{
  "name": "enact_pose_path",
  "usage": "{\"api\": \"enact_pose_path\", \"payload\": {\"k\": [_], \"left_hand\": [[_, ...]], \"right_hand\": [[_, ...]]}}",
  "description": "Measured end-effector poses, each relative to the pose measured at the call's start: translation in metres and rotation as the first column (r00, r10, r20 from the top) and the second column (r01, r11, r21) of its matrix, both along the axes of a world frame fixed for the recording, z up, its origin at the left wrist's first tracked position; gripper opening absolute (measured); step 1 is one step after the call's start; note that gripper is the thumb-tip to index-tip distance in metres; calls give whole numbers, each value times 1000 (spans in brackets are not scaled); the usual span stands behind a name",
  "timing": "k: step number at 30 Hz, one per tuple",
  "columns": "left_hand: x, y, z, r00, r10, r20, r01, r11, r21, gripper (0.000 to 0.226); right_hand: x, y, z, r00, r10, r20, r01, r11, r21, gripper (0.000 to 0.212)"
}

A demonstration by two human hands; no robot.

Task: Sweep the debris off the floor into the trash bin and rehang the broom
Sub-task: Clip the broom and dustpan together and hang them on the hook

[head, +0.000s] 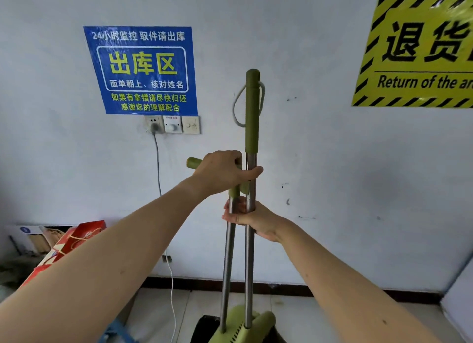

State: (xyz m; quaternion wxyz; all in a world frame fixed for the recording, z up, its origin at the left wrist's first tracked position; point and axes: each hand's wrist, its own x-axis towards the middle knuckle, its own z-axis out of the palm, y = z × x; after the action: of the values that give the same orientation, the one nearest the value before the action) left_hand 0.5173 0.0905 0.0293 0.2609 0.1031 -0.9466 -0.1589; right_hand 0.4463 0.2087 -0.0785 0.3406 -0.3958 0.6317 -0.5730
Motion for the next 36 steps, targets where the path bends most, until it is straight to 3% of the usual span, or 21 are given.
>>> {"api": "enact_pose_path", "payload": {"k": [9,11,13,15,19,22,26,28,31,36], "left_hand": [[-26,7,-22,999,-47,17,46,996,70,44],[-32,13,-16,993,-120,-8,119,965,232,48],[-35,22,2,963,-234,-132,266,765,587,56],[-41,25,22,924,-251,-290,382,527,760,54],[-53,31,48,864,-311,-396,480,275,833,46],[-64,37,59,857,-244,-455,499,164,851,34],[-83,35,82,800,-179,-573,560,-118,820,29],[-92,40,93,805,-234,-545,544,-77,836,29],[-108,47,98,827,-334,-452,518,143,843,28],[-141,50,90,819,-368,-440,538,225,812,26]], "right_hand": [[-24,4,-16,989,-136,-59,137,990,24,14],[-31,13,-22,993,-100,-65,104,993,63,13],[-37,24,-30,995,-46,-86,56,990,126,12],[-40,33,-40,994,2,-108,20,980,200,14],[-46,49,-55,993,11,-115,22,959,282,14],[-50,60,-60,996,-2,-94,30,952,305,15],[-64,68,-52,995,-36,-91,65,938,340,17],[-71,70,-51,992,-74,-99,106,920,378,25],[-82,74,-49,981,-172,-85,191,919,345,41],[-117,79,11,942,-321,-95,331,935,128,49]]}}
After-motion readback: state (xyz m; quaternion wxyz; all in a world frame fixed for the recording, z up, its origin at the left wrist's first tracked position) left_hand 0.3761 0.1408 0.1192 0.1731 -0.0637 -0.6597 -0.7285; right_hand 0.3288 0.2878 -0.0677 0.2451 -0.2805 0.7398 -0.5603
